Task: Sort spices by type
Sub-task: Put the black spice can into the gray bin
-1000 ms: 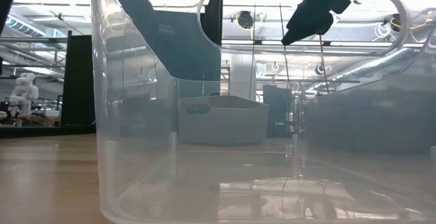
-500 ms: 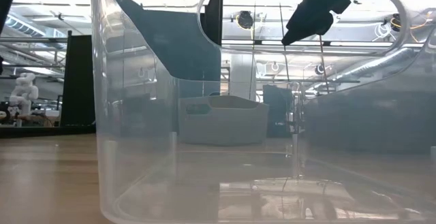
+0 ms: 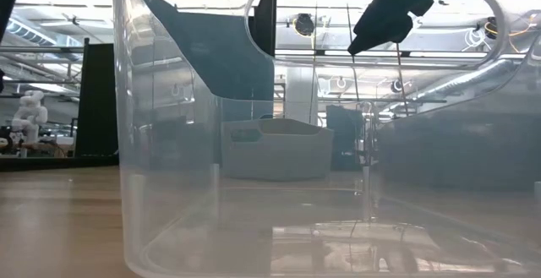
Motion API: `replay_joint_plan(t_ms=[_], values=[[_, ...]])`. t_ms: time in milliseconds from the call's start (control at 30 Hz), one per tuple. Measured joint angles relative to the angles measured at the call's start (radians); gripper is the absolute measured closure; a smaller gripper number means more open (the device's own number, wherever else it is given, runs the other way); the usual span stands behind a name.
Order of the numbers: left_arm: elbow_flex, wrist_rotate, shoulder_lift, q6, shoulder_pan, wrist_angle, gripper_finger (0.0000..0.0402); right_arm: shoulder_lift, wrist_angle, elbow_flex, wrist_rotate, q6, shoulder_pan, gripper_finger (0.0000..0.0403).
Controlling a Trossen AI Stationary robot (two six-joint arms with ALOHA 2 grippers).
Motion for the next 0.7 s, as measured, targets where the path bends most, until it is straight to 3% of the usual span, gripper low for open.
replay_joint_plan(t_ms=[567, 700], values=[[0.0, -0.011, 0.0, -0.001, 0.0, 0.005, 0.0268, 0.0, 0.0, 0.0, 0.0, 0.015, 0.001, 0.0165], [0.001, -0.032, 0.0, -0.001, 0.0, 0.013, 0.0275, 0.0, 0.001, 0.0, 0.0, 0.016, 0.001, 0.0165]])
